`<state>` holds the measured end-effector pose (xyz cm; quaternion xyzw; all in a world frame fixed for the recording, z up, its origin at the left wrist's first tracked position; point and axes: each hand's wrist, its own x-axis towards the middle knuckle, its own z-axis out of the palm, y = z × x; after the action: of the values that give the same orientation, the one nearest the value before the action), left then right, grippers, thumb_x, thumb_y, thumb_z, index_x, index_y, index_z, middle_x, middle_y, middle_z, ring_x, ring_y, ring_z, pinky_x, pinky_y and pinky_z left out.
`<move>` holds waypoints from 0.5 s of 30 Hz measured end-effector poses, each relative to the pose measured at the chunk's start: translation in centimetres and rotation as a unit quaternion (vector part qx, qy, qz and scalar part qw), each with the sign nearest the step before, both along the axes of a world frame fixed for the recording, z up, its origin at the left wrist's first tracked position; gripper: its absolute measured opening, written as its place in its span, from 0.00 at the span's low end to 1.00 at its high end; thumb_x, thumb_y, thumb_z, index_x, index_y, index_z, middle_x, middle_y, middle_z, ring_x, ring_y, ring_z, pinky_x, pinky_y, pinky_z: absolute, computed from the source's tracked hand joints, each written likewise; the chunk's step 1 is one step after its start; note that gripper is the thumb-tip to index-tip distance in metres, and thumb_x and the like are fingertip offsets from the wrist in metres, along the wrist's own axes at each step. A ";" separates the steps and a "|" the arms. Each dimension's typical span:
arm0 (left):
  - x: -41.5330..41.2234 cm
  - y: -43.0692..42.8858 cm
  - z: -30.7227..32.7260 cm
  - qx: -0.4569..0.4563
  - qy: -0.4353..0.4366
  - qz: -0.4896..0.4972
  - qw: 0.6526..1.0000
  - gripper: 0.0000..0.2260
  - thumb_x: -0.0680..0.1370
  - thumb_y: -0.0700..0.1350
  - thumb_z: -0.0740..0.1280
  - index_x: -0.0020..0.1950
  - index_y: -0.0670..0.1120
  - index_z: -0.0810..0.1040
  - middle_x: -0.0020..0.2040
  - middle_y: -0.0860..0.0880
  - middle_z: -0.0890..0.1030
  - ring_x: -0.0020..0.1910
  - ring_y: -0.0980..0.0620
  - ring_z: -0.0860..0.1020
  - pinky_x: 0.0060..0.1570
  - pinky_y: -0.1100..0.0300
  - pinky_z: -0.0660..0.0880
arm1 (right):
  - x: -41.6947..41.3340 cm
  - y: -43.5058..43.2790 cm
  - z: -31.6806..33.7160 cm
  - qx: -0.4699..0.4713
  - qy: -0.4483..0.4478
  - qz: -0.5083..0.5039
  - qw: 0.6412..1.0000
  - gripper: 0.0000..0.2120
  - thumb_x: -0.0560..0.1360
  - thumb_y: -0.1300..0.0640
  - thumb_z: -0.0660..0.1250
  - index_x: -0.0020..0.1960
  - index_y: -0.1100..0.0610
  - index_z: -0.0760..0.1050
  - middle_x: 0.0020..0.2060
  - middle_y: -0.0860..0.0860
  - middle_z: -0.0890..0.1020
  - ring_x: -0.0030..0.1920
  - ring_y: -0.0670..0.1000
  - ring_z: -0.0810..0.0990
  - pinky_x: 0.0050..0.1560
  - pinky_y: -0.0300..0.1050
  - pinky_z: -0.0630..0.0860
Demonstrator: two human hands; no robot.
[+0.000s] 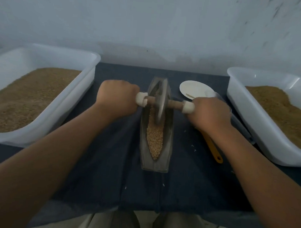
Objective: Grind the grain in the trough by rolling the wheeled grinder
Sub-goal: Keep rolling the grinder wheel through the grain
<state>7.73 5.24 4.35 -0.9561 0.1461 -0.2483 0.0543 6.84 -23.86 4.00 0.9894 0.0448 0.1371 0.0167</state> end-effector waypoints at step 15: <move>2.1 -0.3 0.2 -0.040 0.036 0.031 0.998 0.14 0.74 0.60 0.65 0.37 0.52 0.70 0.34 0.52 0.74 0.36 0.41 0.80 0.37 0.55 0.69 | 2.0 1.3 1.1 -0.013 -0.027 -0.019 0.999 0.07 0.71 0.53 0.71 0.38 0.55 0.77 0.30 0.49 0.78 0.32 0.56 0.77 0.33 0.45 0.73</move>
<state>9.78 4.90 4.58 -0.9698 0.1085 -0.2178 0.0188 8.89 -22.56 5.07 0.9857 0.0275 0.1628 0.0330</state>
